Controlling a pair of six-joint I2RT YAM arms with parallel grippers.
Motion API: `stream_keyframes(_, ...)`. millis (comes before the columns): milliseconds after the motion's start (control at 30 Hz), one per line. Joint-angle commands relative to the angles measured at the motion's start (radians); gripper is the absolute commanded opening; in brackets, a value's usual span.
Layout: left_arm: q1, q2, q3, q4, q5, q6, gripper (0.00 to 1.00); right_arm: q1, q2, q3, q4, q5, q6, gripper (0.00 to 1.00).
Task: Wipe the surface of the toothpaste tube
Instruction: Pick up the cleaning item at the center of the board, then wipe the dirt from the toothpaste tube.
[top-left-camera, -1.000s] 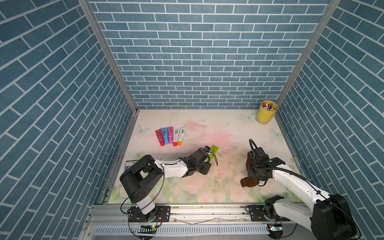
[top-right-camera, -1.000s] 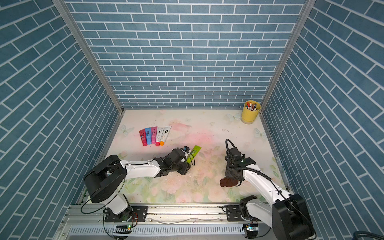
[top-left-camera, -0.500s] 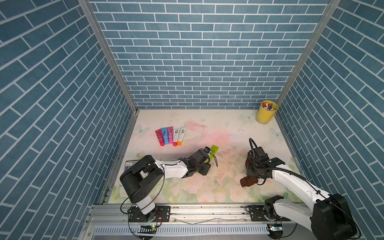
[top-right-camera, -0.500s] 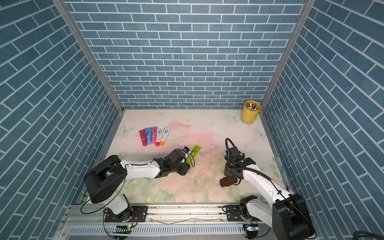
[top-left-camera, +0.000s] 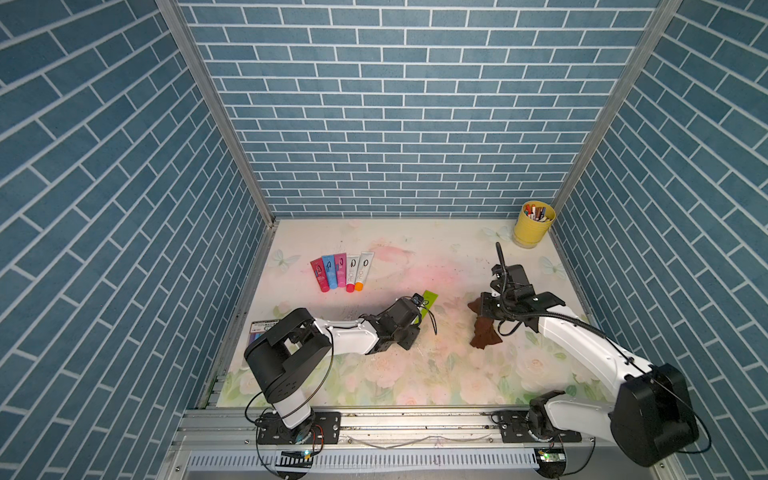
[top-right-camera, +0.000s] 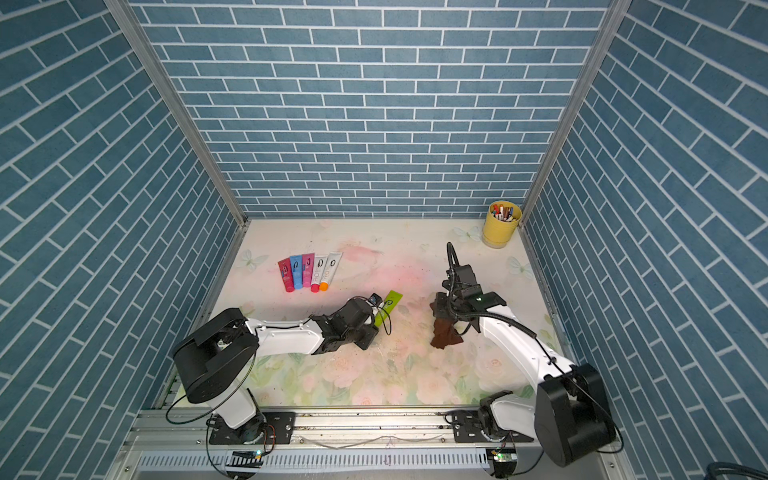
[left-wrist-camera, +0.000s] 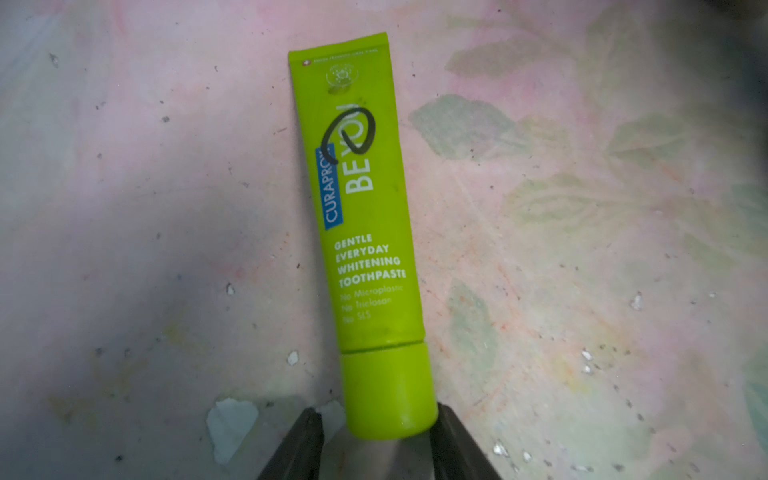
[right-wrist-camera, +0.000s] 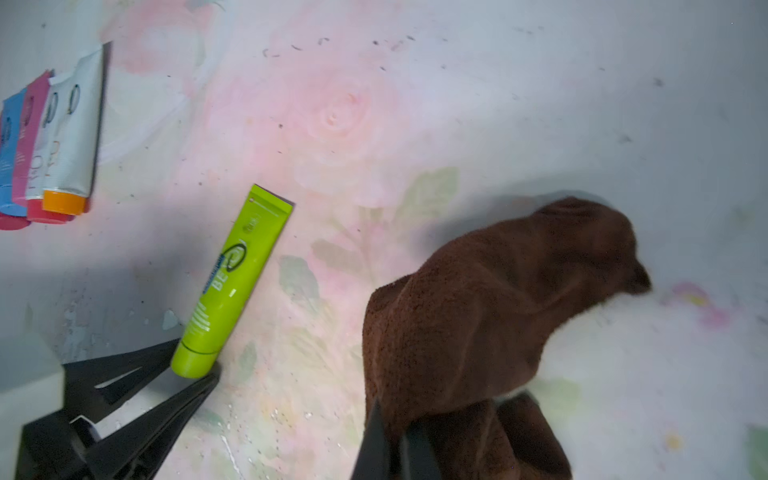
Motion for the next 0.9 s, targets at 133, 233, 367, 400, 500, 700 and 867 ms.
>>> stream_keyframes(133, -0.005, 0.027, 0.049, 0.023, -0.045, 0.049, 0.47, 0.004, 0.197, 0.157, 0.143, -0.121, -0.099, 0.0)
stream_keyframes(233, -0.005, 0.037, 0.067, 0.027, -0.048, 0.061, 0.4, 0.003, 0.239, 0.188, 0.154, -0.138, -0.119, 0.0)
stream_keyframes(367, -0.006, 0.025, 0.047, 0.061, 0.001, 0.088, 0.32, 0.004, 0.26, 0.199, 0.178, -0.178, -0.131, 0.0)
stream_keyframes(400, -0.006, 0.012, 0.035, 0.073, 0.01, 0.089, 0.31, 0.004, 0.261, 0.191, 0.196, -0.201, -0.13, 0.0)
stream_keyframes(500, -0.006, -0.031, -0.005, 0.121, 0.049, 0.092, 0.26, 0.005, 0.258, 0.138, 0.28, -0.274, -0.105, 0.0)
stream_keyframes(700, -0.006, -0.01, 0.005, 0.124, 0.077, 0.092, 0.22, 0.031, 0.314, 0.074, 0.377, -0.313, -0.085, 0.0)
stream_keyframes(867, -0.006, 0.0, 0.007, 0.137, 0.119, 0.091, 0.21, 0.058, 0.386, 0.035, 0.437, -0.307, -0.076, 0.0)
